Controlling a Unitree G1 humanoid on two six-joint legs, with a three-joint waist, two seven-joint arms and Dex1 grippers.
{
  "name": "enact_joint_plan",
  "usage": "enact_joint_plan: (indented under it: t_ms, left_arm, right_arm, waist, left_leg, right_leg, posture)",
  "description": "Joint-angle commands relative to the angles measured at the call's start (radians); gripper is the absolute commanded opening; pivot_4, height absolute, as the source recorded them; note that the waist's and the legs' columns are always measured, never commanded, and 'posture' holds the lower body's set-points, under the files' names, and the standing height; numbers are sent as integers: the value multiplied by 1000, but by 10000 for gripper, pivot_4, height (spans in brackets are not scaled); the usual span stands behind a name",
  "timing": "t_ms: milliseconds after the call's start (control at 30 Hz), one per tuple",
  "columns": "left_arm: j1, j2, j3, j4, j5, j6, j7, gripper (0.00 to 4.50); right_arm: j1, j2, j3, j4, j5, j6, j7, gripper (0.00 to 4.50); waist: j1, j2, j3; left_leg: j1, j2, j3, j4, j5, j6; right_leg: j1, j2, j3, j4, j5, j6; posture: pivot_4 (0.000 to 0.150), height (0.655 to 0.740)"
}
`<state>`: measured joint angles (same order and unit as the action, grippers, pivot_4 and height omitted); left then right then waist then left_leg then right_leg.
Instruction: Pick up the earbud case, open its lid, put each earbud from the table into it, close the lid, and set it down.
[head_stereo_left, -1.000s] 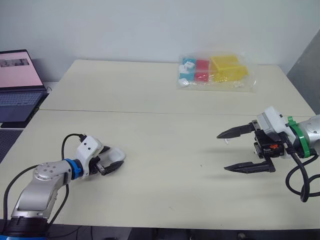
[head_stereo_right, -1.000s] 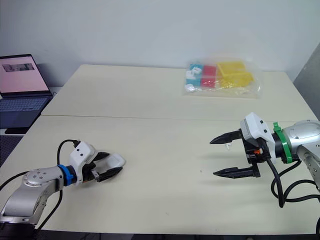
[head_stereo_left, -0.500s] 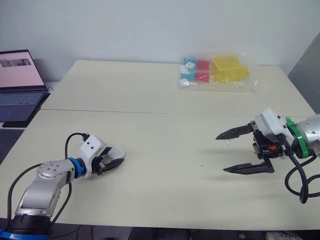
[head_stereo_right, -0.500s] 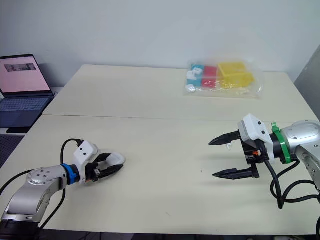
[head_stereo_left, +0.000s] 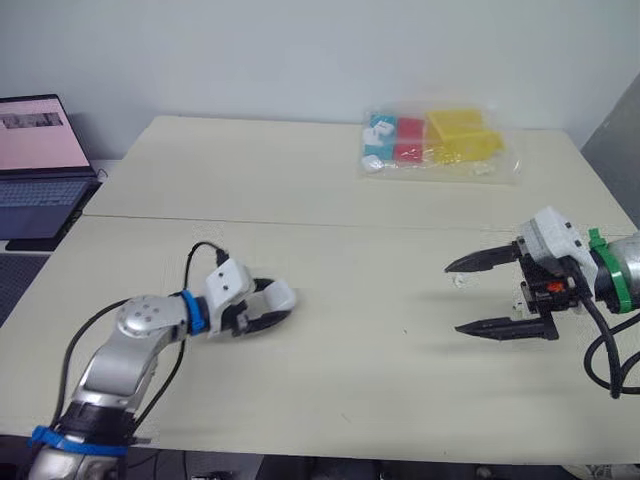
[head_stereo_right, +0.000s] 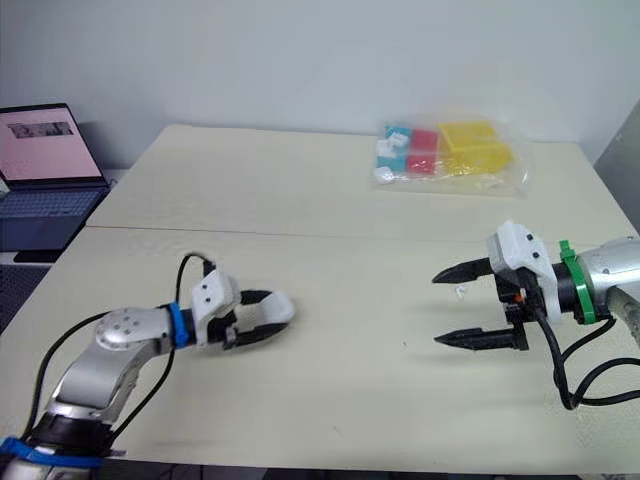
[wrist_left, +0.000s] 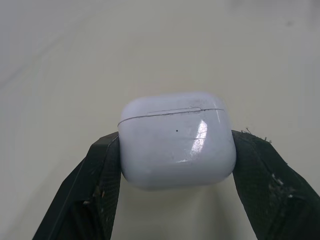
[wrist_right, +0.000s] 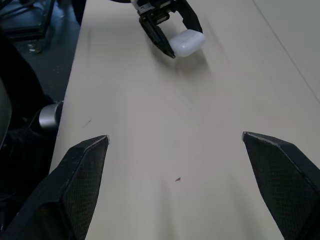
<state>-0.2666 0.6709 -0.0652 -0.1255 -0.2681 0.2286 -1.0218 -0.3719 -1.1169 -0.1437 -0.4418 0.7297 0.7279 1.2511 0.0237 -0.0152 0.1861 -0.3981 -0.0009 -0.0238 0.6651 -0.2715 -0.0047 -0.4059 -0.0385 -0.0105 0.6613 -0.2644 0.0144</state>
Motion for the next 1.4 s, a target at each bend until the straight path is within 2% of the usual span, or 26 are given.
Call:
enact_joint_plan:
  t_ms: [33, 100, 167, 333, 467, 733, 1333, 1400]
  left_arm:
    - [-102, -57, -73, -44, 23, -82, -20, 28302]
    - [-153, -94, -112, -19, 55, -139, -21, 28302]
    - [-202, -133, -141, 22, 89, -210, -14, 28302]
    - [-273, -181, -192, 80, 150, -342, -16, 28302]
    - [-288, -195, -205, 101, 184, -413, -1, 28302]
    - [-293, -212, -197, 116, 209, -494, 29, 28302]
    - [-293, -203, -192, 82, 203, -511, 44, 28302]
    - [-291, -204, -194, 79, 205, -510, 45, 28302]
  right_arm:
    - [-31, -15, -63, -71, 98, 168, -132, 45000]
    - [-59, -31, -42, -100, 124, 289, -220, 45000]
    - [-113, 33, -51, -82, 219, 412, -332, 45000]
    - [-177, 178, -54, -81, 355, 554, -523, 45000]
    - [-189, 300, -47, -82, 454, 623, -678, 45000]
    - [-191, 532, -22, 12, 486, 675, -940, 45000]
    - [-232, 613, -46, 188, 629, 686, -1018, 45000]
    - [-237, 616, -48, 199, 639, 683, -1029, 40903]
  waist:
    - [0, 0, 0]
    - [0, 0, 0]
    - [-4, -1, 0]
    - [-9, -1, 0]
    - [-9, -1, 0]
    - [-9, -1, 0]
    - [-25, -1, 0]
    - [-25, -1, 0]
  left_leg:
    - [0, 0, 0, 0, 0, 0]
    - [0, -1, 0, 0, 0, 0]
    - [0, -2, 0, 1, 0, 0]
    - [1, -2, 0, 0, 0, 1]
    - [0, -2, -1, 0, 0, 1]
    - [0, -3, -1, 2, 1, 1]
    - [0, -3, -1, 2, 1, 2]
    - [0, -3, -1, 2, 1, 2]
  right_leg:
    - [0, 0, 0, 1, 0, 0]
    - [0, 0, 0, 1, 0, 1]
    - [0, 0, 0, 1, 1, 1]
    - [0, 2, 1, 2, 1, 1]
    - [0, 3, 1, 3, 1, 1]
    - [0, 2, 1, 3, 2, 3]
    - [0, 3, 1, 4, 2, 3]
    - [0, 3, 1, 4, 2, 3]
  posture:
    - [1500, 7400]
    - [1500, 7400]
    - [1500, 7400]
    - [1500, 7400]
    - [1500, 7400]
    - [1500, 7400]
    - [1500, 7400]
    - [1500, 7400]
